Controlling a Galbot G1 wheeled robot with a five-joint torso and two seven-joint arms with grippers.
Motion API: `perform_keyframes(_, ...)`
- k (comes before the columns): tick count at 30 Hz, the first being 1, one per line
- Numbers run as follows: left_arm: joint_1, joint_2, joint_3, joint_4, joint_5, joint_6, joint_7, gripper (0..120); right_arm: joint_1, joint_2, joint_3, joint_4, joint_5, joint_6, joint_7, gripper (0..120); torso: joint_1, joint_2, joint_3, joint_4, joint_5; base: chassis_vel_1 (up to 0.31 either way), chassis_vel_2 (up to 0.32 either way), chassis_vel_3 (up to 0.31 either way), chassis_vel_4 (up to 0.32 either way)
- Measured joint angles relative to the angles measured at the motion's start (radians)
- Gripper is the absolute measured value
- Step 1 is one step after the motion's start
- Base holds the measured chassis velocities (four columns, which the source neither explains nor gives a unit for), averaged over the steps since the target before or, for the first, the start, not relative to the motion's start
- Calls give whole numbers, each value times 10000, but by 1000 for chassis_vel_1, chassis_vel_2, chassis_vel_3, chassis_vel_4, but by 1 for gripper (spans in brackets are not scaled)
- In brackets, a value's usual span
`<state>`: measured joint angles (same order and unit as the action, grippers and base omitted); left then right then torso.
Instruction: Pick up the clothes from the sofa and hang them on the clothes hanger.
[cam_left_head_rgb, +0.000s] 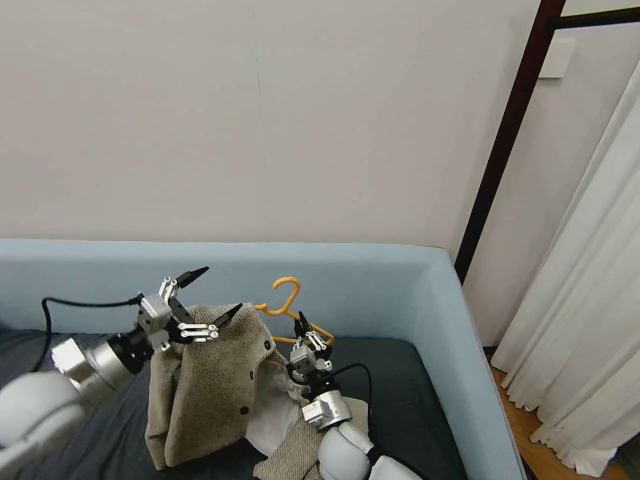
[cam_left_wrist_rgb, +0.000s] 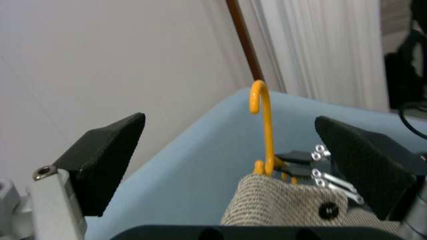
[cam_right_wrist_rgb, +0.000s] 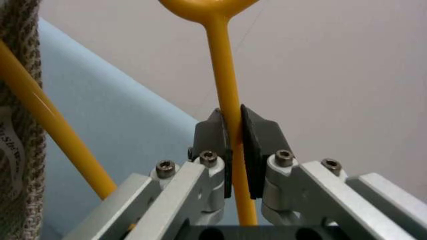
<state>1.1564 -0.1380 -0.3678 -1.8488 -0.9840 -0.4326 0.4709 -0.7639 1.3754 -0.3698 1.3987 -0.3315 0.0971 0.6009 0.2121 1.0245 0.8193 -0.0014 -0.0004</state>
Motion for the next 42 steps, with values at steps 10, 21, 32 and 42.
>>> perform_keyframes(10, -1268, 802, -5, 1890, -558, 1785, 4486, 100, 280, 211, -168, -325, -468, 25, -32, 5, 0, 0, 0, 1, 0, 0, 0, 0, 0)
perform_keyframes(21, -1435, 942, 14, 2128, 286, 2954, 4959, 100, 486, 659, -607, -458, -797, 18, -2, 5, 0, 0, -1, -1, 3, 0, 0, 0, 0)
perform_keyframes(32, -1238, 820, 99, 1859, 1273, 3602, 4571, 97, 312, 817, -451, -479, -1105, -24, 35, 5, 0, 0, -1, -1, 2, 0, 0, 0, 0)
perform_keyframes(42, -1227, 519, 311, 1783, 1532, 4068, 3976, 69, 320, 826, -365, -351, -1124, -55, 44, 5, 0, 0, -1, -1, 3, 0, 0, 0, 0)
